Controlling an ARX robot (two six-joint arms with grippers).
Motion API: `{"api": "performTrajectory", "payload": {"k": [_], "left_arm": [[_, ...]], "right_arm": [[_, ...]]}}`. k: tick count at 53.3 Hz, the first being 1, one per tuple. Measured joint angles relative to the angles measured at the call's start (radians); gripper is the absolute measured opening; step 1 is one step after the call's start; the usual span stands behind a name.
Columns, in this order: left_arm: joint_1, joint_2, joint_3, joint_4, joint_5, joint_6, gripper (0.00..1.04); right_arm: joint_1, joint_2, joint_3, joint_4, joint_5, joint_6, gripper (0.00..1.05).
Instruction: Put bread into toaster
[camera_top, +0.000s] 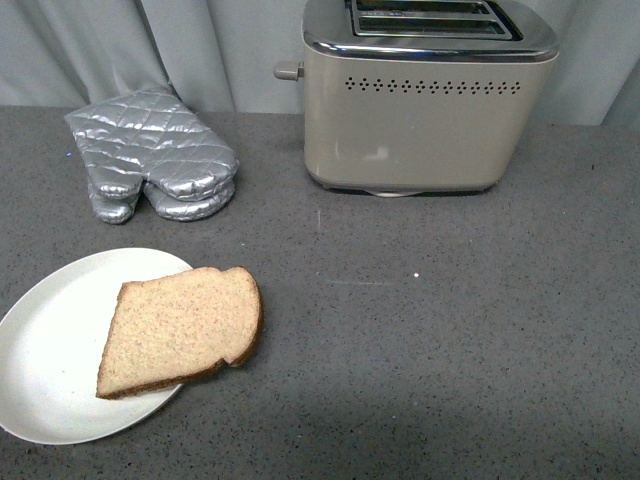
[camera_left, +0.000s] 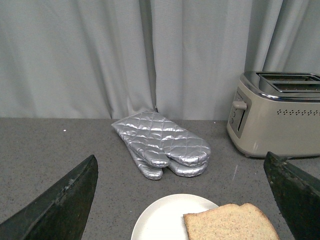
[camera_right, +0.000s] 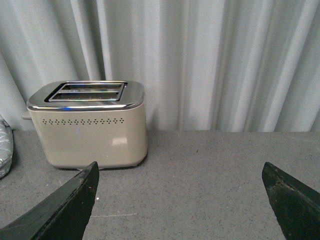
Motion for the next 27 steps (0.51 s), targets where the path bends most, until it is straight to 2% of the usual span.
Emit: {"api": "performTrajectory", "payload": {"k": [27], "left_arm": [[0.000,0.000,0.000,0.000,0.000,0.000,0.98]], "right_arm": [[0.000,0.000,0.000,0.000,0.000,0.000,0.95]]}}
